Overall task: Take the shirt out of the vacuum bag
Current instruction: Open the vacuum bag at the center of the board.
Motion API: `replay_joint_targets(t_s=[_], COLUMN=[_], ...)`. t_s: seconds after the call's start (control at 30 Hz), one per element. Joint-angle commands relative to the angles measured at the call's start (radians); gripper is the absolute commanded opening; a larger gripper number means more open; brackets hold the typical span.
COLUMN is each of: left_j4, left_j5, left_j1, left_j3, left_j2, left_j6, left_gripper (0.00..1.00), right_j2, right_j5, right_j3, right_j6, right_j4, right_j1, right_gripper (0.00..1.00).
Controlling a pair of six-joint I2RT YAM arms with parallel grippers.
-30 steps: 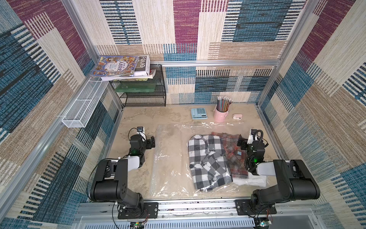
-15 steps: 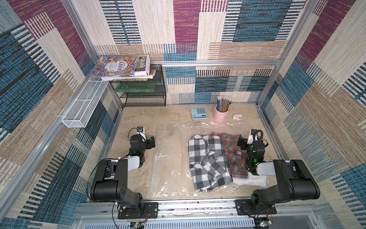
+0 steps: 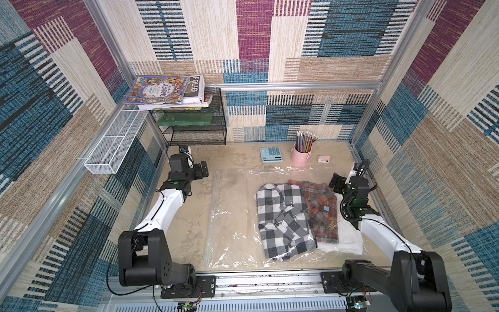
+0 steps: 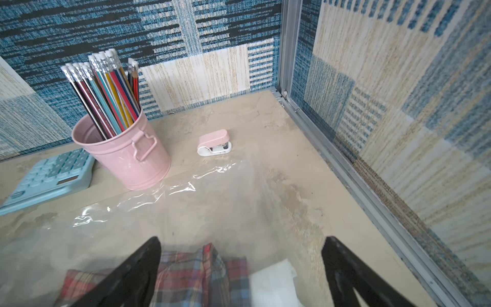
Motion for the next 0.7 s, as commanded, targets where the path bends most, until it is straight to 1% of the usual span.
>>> replay_joint_targets(t_s=[0.0,0.1,0.17,0.23,0.33,0.43,0.53,0.6,0.67], left_j4=[-0.355,-0.516,-0.582,-0.614,-0.656,-0.679,-0.686,-0.686,-0.688], left_j5=[0.105,0.250,0.342,0.423,0.440,0.427,0.431,0.436,0.433], left_j1=[0.001,0.001,0.001,-0.001,-0.002,-0.001,-0.001,-0.002,-0.005], left_j3=[0.055,0.100,0.101,0.079,0.058,0.045,0.032,0.023,0.007], left_j2=[-0.005,-0.002,-0.003,-0.016,-0.051,-0.107,-0.156,-0.186,-0.214], left_j6=[-0.183,-0.269,-0.316,-0.355,-0.370,-0.356,-0.358,-0.365,-0.371], left_gripper=[0.99,0.99,0.97,0.95,0.95,0.95,0.95,0.95,0.95], right_j2=[-0.067,-0.114,-0.115,-0.078,0.031,0.210,0.402,0.481,0.514], right_j5=[-0.063,-0.173,-0.210,-0.199,-0.156,-0.112,-0.066,-0.069,-0.065], right_j3=[0.053,0.115,0.153,0.212,0.319,0.454,0.585,0.613,0.602], right_j6=[0.101,0.104,0.117,0.159,0.220,0.259,0.333,0.367,0.389], right_j4=[-0.271,-0.397,-0.449,-0.510,-0.585,-0.673,-0.794,-0.822,-0.824], right_j1=[0.019,0.108,0.219,0.375,0.592,0.759,0.835,0.849,0.846], right_gripper=[0.96,0.96,0.95,0.96,0.96,0.96,0.96,0.96,0.96])
